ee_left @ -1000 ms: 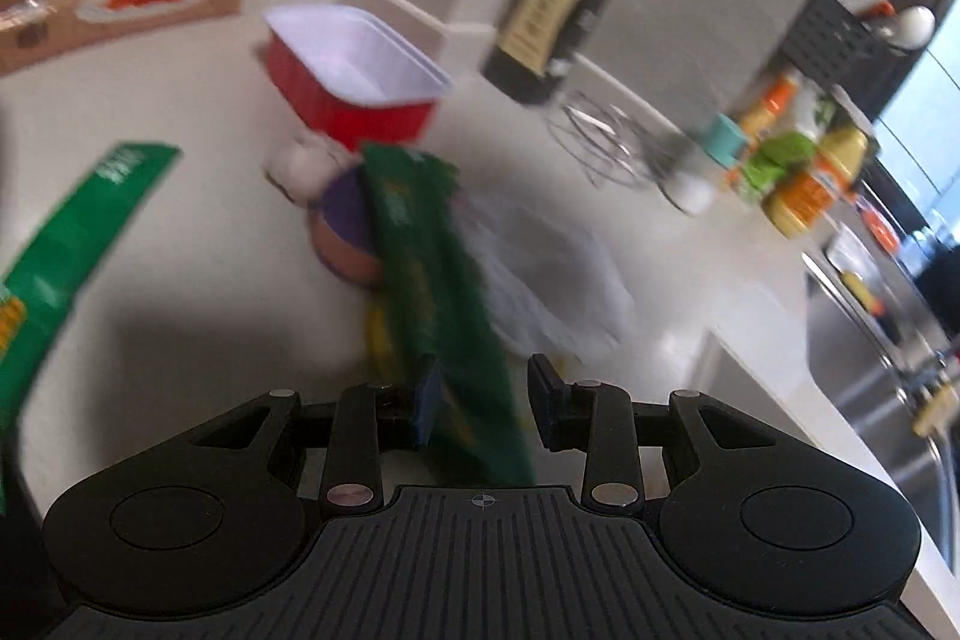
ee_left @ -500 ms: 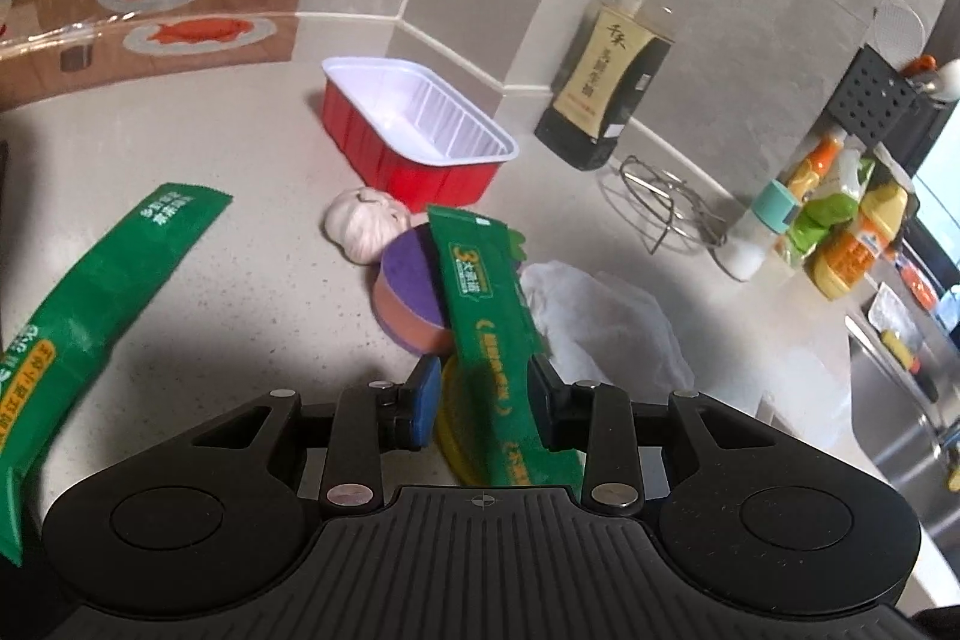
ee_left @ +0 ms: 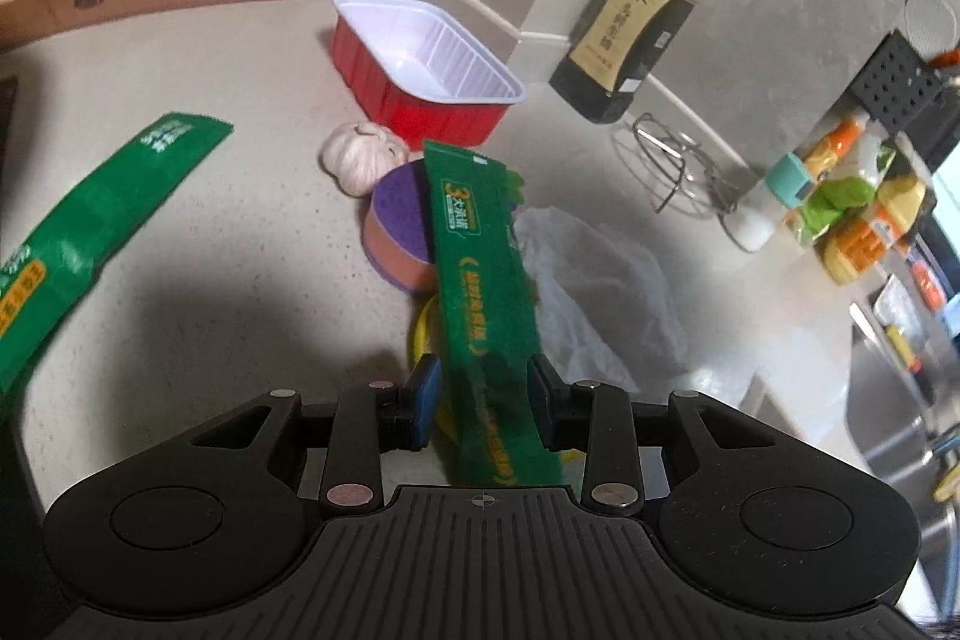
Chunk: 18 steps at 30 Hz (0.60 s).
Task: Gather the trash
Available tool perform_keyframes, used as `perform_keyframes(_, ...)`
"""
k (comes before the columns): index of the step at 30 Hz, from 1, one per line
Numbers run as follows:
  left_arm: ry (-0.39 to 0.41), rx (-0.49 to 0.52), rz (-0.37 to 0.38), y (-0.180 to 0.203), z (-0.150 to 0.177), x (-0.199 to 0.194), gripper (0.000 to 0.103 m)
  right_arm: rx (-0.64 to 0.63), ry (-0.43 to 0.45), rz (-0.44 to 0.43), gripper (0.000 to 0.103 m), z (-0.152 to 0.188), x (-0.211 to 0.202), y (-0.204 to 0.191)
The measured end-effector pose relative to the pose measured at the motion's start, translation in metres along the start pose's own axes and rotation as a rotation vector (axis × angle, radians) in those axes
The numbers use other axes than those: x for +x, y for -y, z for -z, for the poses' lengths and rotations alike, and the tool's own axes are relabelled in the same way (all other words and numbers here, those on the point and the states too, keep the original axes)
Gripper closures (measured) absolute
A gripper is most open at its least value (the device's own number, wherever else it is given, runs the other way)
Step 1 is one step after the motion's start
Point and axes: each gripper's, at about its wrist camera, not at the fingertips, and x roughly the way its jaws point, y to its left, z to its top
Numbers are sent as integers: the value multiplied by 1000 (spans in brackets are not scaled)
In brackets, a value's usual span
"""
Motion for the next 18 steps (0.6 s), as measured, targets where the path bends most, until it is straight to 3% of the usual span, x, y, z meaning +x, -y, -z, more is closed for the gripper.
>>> perform_keyframes(6, 27, -20, 68, 3, 1, -16, 68, -256, 189, 78, 71, 23, -79, 2)
perform_keyframes(7, 42, -16, 77, 2, 2, -18, 68, -320, 210, 78, 73, 24, -84, -3)
perform_keyframes(8, 60, -10, 80, 2, 2, -19, 68, -383, 222, 63, 84, 23, -84, -11)
perform_keyframes(10, 91, 8, 68, 0, 5, -20, 68, -441, 202, -29, 94, 4, -68, -25)
perform_keyframes(12, 115, 11, 42, -3, 8, -22, 68, -445, 158, -135, 94, -20, -32, -38)
perform_keyframes(14, 137, 22, 24, -6, 11, -26, 68, -447, 103, -177, 94, -42, 11, -45)
perform_keyframes(15, 147, 35, 13, -7, 14, -29, 68, -457, 77, -157, 94, -51, 30, -48)
perform_keyframes(18, 143, 52, -12, -12, 18, -30, 68, -430, 12, 106, 96, -81, 86, -35)
